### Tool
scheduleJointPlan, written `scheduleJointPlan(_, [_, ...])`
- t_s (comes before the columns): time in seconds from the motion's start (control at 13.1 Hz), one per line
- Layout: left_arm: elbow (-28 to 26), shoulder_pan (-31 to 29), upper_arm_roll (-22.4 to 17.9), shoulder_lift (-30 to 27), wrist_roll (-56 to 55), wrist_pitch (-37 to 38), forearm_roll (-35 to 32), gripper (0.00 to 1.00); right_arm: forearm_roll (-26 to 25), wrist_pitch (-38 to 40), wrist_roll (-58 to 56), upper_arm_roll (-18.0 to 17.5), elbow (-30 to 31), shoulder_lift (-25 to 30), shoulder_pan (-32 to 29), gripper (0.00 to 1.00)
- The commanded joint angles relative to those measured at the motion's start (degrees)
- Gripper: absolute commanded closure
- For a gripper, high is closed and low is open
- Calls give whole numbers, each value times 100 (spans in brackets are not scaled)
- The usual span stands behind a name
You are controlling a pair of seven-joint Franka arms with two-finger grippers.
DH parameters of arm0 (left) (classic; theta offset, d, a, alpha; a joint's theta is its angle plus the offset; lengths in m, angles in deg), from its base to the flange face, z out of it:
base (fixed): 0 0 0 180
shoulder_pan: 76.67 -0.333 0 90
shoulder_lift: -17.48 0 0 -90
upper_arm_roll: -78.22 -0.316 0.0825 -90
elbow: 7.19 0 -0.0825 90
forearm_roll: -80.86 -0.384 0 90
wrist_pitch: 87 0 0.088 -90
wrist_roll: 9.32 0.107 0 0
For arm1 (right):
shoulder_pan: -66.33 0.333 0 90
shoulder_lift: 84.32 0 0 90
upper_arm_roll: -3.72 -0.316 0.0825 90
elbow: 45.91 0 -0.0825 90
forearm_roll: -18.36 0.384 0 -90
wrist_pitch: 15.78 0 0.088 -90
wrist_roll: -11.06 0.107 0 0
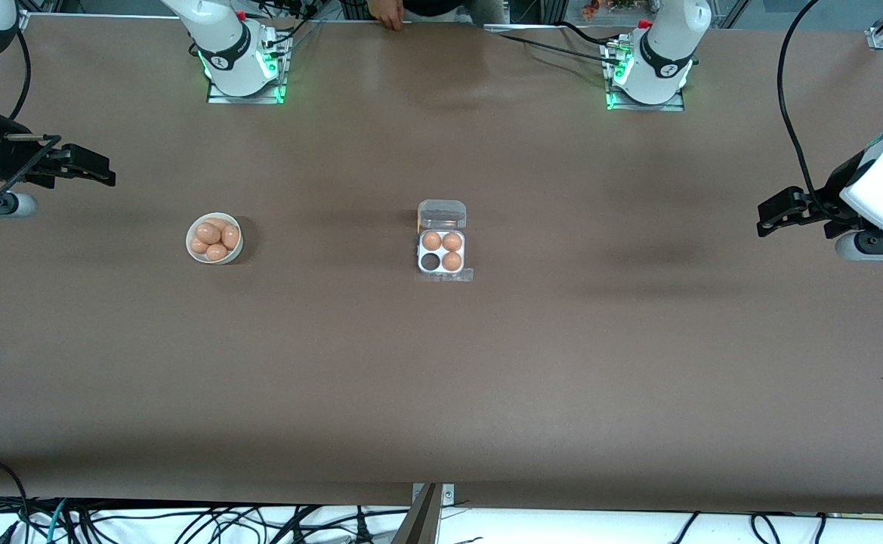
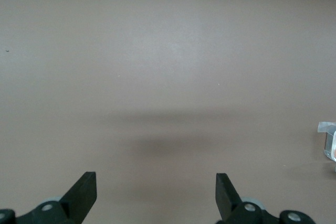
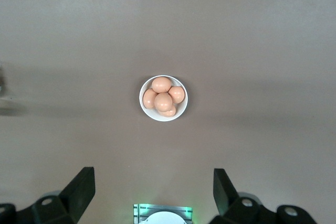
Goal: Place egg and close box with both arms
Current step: 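Move the right gripper over the white bowl of brown eggs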
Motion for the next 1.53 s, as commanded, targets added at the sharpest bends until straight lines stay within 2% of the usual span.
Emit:
scheduleJointPlan(0.0, [214, -30, -13, 99, 104, 86, 112, 0, -31, 64, -29, -50, -32, 5, -69, 0])
scheduleJointPlan(0.46, [214, -30, -13, 108, 104, 86, 121, 0, -31, 82, -38, -67, 29, 41, -60, 0])
scheduleJointPlan(0.84, [214, -22, -13, 99, 104, 86, 121, 0, -31, -647, -29, -85, 1292, 716, -69, 0])
scheduleJointPlan(1.15, [214, -22, -13, 108, 95, 86, 121, 0, -40, -1147, -73, -103, 2031, 814, -60, 0])
scheduleJointPlan(1.45, [214, -22, -13, 108, 95, 86, 121, 0, -40, -2147, -108, -103, 2875, 779, -60, 0])
